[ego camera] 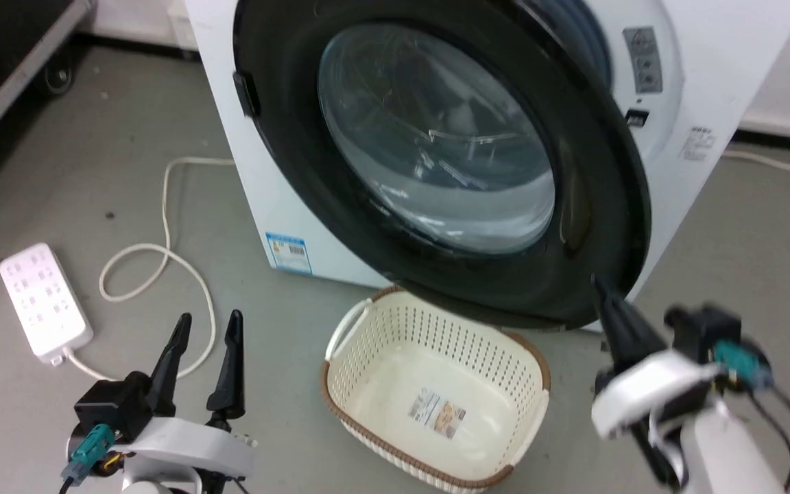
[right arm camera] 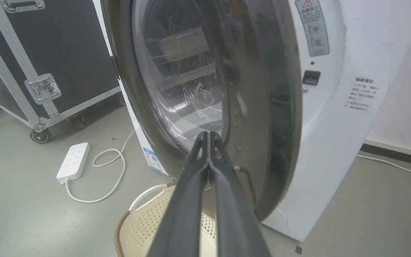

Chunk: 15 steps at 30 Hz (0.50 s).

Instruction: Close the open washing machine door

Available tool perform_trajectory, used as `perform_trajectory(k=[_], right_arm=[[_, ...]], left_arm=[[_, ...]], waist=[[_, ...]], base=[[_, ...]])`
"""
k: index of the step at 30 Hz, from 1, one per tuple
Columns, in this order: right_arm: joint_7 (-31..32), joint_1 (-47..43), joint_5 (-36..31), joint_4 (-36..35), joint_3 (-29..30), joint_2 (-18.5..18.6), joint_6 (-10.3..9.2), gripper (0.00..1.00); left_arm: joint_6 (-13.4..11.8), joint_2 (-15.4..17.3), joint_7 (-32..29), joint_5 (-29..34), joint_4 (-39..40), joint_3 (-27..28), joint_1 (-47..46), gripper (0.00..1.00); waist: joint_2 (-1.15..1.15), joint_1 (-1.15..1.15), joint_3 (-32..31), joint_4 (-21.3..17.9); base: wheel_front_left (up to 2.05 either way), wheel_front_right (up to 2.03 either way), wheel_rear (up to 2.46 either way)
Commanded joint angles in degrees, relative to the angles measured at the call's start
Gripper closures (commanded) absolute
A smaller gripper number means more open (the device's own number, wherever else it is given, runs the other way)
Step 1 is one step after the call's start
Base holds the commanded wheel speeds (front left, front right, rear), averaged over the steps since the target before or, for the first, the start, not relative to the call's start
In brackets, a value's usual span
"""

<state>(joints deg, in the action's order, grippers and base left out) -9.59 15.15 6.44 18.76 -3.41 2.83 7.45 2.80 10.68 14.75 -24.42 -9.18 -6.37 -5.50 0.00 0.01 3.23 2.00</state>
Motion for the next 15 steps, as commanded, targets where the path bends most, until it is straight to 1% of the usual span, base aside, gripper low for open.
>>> perform_trajectory(k=[1, 5, 6, 7, 10, 11, 12, 13, 14, 15], right_arm=[[0.3, 2.7, -0.9, 2.6, 0.8, 0.0, 0.03, 1.00], [-0.6, 8.9, -2.9, 10.0, 3.2, 0.0, 0.03, 1.00], [-0.9, 10.2, -3.4, 11.4, 3.9, 0.0, 0.03, 1.00], [-0.9, 10.2, -3.4, 11.4, 3.9, 0.0, 0.03, 1.00], [-2.3, 16.1, -6.5, 16.9, 9.0, 0.0, 0.03, 1.00], [-2.3, 16.1, -6.5, 16.9, 9.0, 0.0, 0.03, 1.00], [-2.6, 18.6, -8.1, 18.3, 11.5, 0.0, 0.03, 1.00], [-2.7, 19.9, -8.8, 18.8, 12.8, 0.0, 0.03, 1.00], [-2.7, 19.9, -8.8, 18.8, 12.8, 0.0, 0.03, 1.00], [-3.1, 22.5, -10.5, 19.6, 15.2, 0.1, 0.03, 1.00]], left_arm=[[0.5, -0.5, 0.2, 0.5, 0.5, 0.3, -0.5, 0.00], [1.2, -1.6, 0.2, 1.6, 1.2, 0.8, -1.9, 0.00], [1.4, -1.7, 0.2, 1.8, 1.4, 1.0, -2.2, 0.00], [1.4, -1.7, 0.2, 1.8, 1.4, 1.0, -2.2, 0.00], [2.2, -2.7, 0.2, 3.1, 2.3, 1.9, -3.9, 0.00], [2.2, -2.7, 0.2, 3.1, 2.3, 1.9, -3.9, 0.00], [2.5, -3.1, 0.2, 3.5, 2.7, 2.1, -4.7, 0.00], [2.6, -3.3, 0.2, 3.8, 2.9, 2.1, -5.0, 0.00], [2.6, -3.3, 0.2, 3.8, 2.9, 2.1, -5.0, 0.00], [2.9, -3.7, 0.2, 4.3, 3.3, 2.1, -5.8, 0.00]], waist=[[0.00, -0.01, 1.3, 0.4], [0.00, -0.01, 3.3, 1.3], [0.00, -0.01, 3.9, 1.5], [0.00, -0.01, 3.9, 1.5], [0.00, -0.01, 6.6, 2.6], [0.00, -0.01, 6.6, 2.6], [0.00, -0.01, 8.0, 3.0], [0.00, -0.01, 8.8, 3.2], [0.00, -0.01, 8.8, 3.2], [0.00, -0.01, 10.2, 3.6]], base=[[0.00, 0.00, 0.00], [0.00, 0.00, 0.00], [0.00, 0.00, 0.00], [0.00, 0.00, 0.00], [0.00, 0.00, 0.00], [0.00, 0.00, 0.00], [0.00, 0.00, 0.00], [0.00, 0.00, 0.00], [0.00, 0.00, 0.00], [0.00, 0.00, 0.00]])
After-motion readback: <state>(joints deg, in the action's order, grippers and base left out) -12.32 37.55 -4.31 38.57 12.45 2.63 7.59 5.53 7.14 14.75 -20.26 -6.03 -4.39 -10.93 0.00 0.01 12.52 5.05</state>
